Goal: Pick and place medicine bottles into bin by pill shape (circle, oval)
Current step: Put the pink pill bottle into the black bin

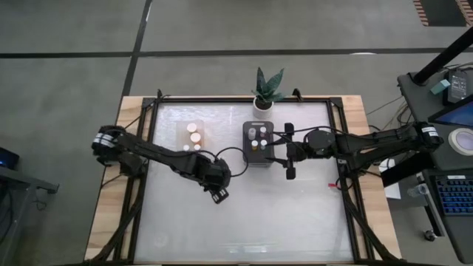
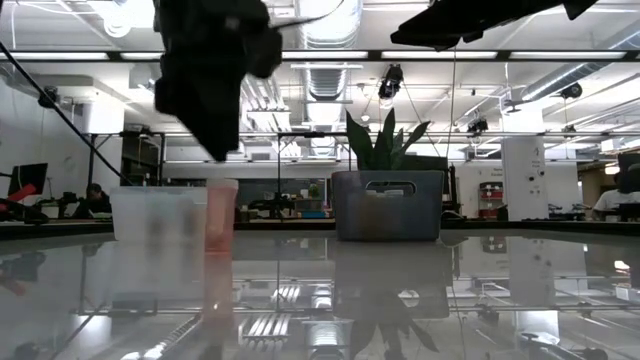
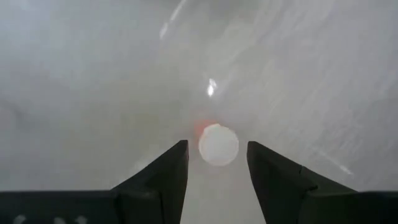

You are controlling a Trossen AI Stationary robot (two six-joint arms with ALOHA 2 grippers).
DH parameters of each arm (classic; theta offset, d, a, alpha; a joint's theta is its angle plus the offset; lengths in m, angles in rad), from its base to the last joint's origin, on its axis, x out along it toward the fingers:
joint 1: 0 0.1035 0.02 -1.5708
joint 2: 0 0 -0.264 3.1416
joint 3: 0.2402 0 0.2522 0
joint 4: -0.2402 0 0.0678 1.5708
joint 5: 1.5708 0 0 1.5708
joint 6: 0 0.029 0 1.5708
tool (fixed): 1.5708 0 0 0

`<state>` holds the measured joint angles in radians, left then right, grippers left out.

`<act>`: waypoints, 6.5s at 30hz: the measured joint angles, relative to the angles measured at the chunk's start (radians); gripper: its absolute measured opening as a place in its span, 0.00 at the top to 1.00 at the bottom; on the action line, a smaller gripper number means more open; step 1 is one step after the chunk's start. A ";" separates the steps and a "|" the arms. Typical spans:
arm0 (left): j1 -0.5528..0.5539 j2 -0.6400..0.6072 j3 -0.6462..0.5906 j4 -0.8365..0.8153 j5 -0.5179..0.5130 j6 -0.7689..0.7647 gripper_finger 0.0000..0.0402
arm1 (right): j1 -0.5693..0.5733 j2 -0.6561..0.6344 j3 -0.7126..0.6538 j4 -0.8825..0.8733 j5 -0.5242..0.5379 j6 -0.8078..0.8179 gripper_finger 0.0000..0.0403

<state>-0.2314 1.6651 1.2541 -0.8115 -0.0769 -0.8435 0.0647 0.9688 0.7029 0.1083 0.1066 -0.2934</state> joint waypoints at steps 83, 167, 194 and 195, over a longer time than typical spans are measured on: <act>0.039 -1.034 -0.821 0.984 -0.089 1.190 0.63 | 0.105 1.042 0.902 -0.380 -0.127 0.356 0.50; 0.039 -1.031 -0.820 1.021 -0.089 1.191 0.63 | 0.111 0.907 0.684 -0.175 -0.026 0.346 0.73; 0.040 -1.024 -0.820 1.039 -0.099 1.192 0.63 | -0.030 0.366 0.196 -0.290 0.306 0.585 0.71; 0.040 -1.024 -0.820 1.039 -0.105 1.192 0.63 | -0.034 0.362 0.165 -0.250 0.306 0.591 0.71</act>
<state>-0.1916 0.6407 0.4343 0.2279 -0.1819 0.3481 0.0311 1.3303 0.8678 -0.1414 0.4124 0.2972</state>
